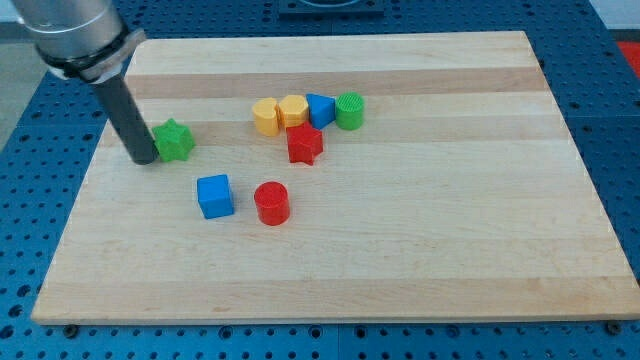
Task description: Push green star to the left side of the yellow heart
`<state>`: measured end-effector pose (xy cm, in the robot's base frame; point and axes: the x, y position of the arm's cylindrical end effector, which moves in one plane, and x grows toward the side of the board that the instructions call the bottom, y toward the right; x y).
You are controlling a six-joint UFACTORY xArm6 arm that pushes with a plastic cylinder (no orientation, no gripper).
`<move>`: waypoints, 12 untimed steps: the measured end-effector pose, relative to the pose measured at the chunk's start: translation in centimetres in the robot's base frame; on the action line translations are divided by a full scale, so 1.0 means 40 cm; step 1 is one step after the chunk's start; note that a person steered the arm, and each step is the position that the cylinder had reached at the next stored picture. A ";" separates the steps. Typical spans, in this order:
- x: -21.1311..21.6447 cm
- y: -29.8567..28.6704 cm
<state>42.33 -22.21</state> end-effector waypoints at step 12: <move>-0.158 0.140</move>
<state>36.00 -16.61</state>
